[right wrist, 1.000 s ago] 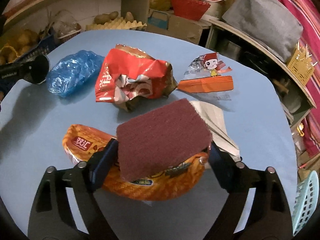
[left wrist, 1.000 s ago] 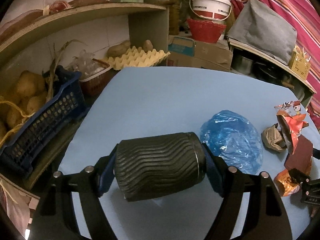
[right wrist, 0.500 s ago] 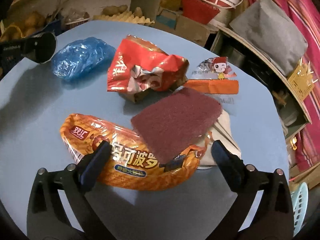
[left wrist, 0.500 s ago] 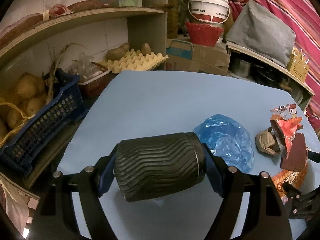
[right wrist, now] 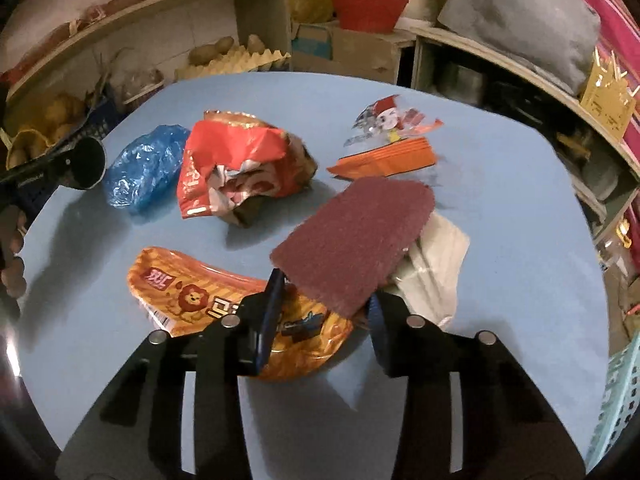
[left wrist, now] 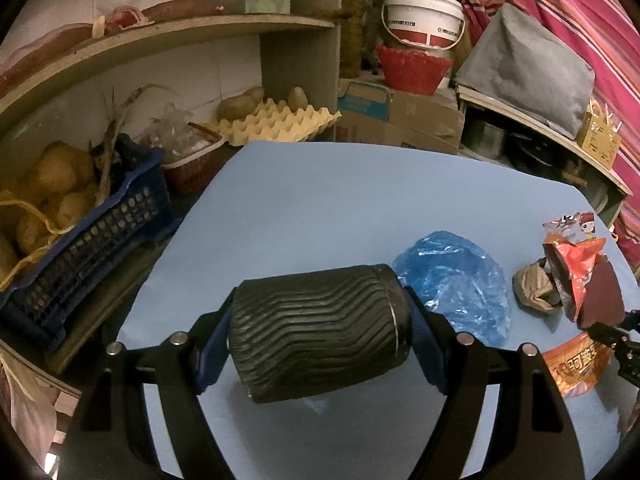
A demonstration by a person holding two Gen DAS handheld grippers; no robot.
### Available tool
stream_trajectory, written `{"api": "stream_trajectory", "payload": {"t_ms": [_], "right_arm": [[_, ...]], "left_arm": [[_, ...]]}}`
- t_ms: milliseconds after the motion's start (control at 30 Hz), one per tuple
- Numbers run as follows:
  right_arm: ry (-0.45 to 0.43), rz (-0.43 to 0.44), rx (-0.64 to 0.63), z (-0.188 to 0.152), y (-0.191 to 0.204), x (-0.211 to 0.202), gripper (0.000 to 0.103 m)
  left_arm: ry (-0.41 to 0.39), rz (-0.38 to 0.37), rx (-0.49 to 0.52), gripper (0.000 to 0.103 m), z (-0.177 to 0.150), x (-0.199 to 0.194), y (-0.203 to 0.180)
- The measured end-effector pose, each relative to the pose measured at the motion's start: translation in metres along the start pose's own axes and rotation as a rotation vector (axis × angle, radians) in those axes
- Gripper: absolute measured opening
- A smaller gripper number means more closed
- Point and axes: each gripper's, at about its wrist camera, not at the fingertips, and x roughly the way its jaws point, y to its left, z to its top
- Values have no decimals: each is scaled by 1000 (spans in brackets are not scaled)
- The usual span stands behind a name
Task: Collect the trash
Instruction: 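Grasp the second maroon scouring pad with the right tool while the left holds the cylinder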
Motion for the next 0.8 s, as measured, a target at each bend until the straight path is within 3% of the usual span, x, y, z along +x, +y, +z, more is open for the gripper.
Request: {"api": "stream_trajectory", "payload": {"t_ms": [67,167,267,400,600,700,800], "right_arm": [[-26,-16,12,-1,-2,-7,82],[-44,-43,-16,-2,5,-13,91],[-37,-120,-55,0,14,-7,94],[-30,-158,-77,1,16,3,98],[-11,-232,-48,12,12,19,98],[-1,-251,29,17,10,25,98],[8,-339,39,20,18,31,98]], "left_arm": [[-4,0,2,77,0,0,1],[-4,-5,1,76,1,-1,0],[-3,-4,5,76,-1,-1,2],[2,-15,-13,76,1,-1,5],[6,-14,-7,76,2,2,6],[6,-16,-10,77,2,3,6],[4,-25,-17,76,2,3,7]]}}
